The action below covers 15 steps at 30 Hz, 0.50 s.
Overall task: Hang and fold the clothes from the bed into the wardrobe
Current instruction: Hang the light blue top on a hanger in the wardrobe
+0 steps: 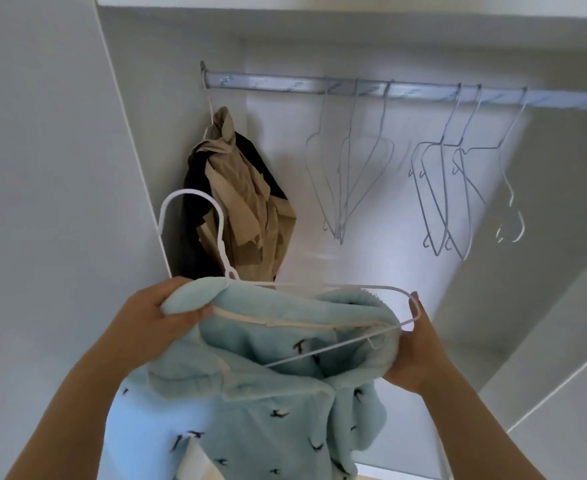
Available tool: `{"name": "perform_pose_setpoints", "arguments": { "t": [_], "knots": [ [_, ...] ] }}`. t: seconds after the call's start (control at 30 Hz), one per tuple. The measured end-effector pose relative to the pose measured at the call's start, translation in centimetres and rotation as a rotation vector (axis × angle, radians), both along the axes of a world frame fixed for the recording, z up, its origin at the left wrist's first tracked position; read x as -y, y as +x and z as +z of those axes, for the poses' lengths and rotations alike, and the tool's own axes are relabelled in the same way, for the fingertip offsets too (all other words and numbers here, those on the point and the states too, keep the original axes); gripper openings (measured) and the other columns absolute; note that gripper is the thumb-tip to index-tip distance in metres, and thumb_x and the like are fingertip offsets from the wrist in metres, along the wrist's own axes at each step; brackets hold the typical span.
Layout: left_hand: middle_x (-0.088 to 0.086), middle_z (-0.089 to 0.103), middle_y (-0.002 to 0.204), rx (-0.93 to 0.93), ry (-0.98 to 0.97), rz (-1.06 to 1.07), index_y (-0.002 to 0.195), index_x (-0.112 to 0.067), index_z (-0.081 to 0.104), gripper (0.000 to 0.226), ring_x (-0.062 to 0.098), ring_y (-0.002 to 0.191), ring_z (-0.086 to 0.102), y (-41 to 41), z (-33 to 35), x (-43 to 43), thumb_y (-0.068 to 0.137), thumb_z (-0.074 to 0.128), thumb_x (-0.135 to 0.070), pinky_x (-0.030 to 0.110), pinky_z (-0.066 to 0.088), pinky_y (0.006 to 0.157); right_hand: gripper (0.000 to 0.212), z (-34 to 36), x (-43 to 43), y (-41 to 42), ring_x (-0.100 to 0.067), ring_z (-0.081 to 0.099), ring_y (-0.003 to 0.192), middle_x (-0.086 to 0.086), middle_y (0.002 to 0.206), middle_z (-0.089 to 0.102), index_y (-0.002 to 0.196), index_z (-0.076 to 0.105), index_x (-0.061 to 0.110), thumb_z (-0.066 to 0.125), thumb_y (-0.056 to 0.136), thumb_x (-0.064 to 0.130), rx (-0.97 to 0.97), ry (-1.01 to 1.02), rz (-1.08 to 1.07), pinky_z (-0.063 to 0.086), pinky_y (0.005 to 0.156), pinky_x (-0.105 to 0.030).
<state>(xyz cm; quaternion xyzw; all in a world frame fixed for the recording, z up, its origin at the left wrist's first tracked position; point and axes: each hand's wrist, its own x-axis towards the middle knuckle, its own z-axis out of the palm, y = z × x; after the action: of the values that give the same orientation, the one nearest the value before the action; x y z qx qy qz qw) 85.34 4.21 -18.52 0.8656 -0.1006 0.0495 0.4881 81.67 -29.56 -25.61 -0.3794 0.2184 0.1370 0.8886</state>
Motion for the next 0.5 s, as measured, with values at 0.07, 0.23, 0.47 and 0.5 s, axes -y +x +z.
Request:
{"name": "perform_pose_setpoints", "arguments": {
  "t": [0.07,0.23,0.47,0.5],
  "knots": [
    [-0.007,0.067,0.083,0.002,0.023,0.006,0.085,-0.038,0.063,0.023,0.016,0.082,0.061,0.3,-0.2,0.1,0.077,0.074,-0.019,0.03,0.047,0.065,0.1,0.0,0.7,-0.3,-0.04,0.059,0.112,-0.019,0.124,0.061,0.113,0.068,0.007,0.05,0.052,0.084,0.048,0.059,0.04,0.051,0.085,-0.049],
    [-0.011,0.064,0.086,0.055,0.057,0.054,0.087,-0.043,0.059,0.025,0.014,0.083,0.059,0.2,-0.3,0.1,0.078,0.072,-0.024,0.026,0.043,0.063,0.085,0.4,0.9,0.0,-0.037,0.065,0.102,-0.018,0.115,0.066,0.106,0.072,0.008,0.054,0.058,0.076,0.064,0.005,0.097,0.053,0.08,-0.05],
    [-0.012,0.061,0.085,0.064,-0.047,0.081,0.088,-0.038,0.053,0.028,0.008,0.079,0.056,-0.6,-0.4,1.2,0.068,0.064,-0.053,0.024,0.041,0.063,0.037,1.0,-0.6,1.8,-0.029,0.068,0.084,-0.014,0.097,0.071,0.096,0.072,0.013,0.062,0.075,0.041,0.092,-0.167,0.018,0.054,0.072,-0.042],
    [-0.011,0.06,0.086,0.076,-0.046,0.094,0.09,-0.035,0.053,0.031,0.009,0.08,0.056,-0.6,-0.4,1.3,0.071,0.067,-0.055,0.024,0.04,0.064,0.031,1.0,-0.8,1.8,-0.029,0.069,0.082,-0.014,0.095,0.071,0.095,0.072,0.012,0.062,0.075,0.034,0.103,-0.174,0.023,0.055,0.069,-0.041]
  ]
}}
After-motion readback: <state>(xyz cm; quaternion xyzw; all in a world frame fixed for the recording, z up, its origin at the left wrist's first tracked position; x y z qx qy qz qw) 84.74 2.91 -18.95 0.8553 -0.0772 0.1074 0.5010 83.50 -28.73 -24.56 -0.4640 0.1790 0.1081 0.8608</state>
